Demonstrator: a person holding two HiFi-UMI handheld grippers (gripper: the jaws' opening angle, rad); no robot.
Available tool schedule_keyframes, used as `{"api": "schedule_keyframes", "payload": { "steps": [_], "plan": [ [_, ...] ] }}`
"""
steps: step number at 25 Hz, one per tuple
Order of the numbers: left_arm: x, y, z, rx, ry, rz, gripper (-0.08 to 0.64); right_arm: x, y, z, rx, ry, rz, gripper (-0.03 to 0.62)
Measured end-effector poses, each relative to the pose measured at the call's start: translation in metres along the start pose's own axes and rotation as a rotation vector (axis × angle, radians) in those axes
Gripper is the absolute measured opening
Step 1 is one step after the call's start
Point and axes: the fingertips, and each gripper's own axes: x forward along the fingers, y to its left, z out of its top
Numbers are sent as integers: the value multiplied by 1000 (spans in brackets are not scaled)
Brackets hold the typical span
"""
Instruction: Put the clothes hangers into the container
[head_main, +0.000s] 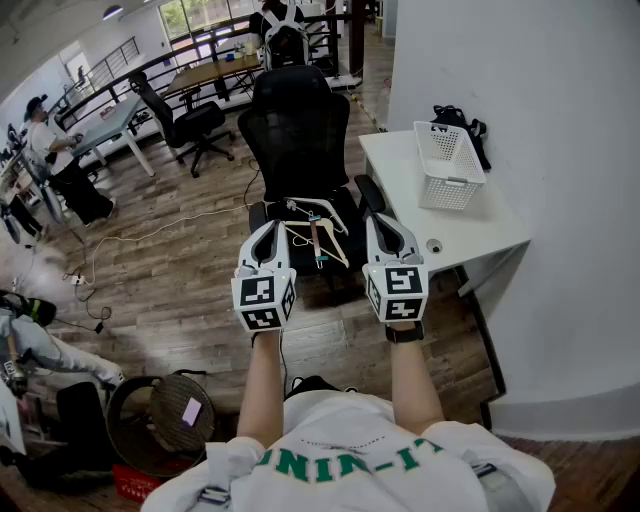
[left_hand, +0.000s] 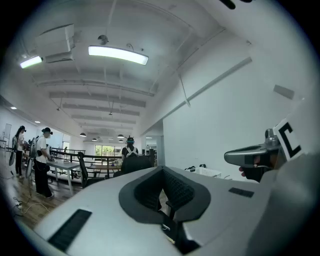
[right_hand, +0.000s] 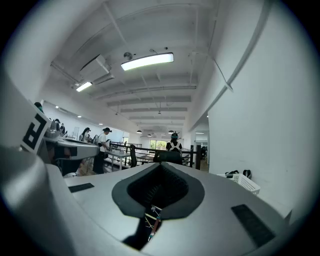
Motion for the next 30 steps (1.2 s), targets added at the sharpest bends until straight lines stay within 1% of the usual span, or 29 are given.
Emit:
{"api": "schedule_keyframes", "payload": {
  "steps": [6, 9, 12, 15, 18, 22, 26, 30],
  "plan": [
    [29, -26, -16, -41, 6, -1, 12, 6, -39, -14, 17, 1, 15, 15],
    [44, -29, -21, -49, 9, -6, 12, 17, -46, -21, 47, 4, 36, 15],
    [68, -27, -29, -51, 16, -13, 12, 38, -52, -34, 61, 25, 52, 15],
    [110, -17, -35, -47, 16, -16, 12, 75, -62, -42, 59, 35, 68, 15],
    [156, -2, -39, -53, 14, -17, 12, 123, -73, -42, 58, 35, 75, 15],
    [216, 26, -40, -64, 9, -20, 12, 192, -79, -42, 38, 70, 87, 15],
    [276, 75, -30, -67, 1, 3, 12, 268, -73, -38, 55, 85, 136, 15],
    [333, 123, -36, -82, 4, 20, 12, 344, -63, -45, 53, 111, 175, 15]
  ]
}}
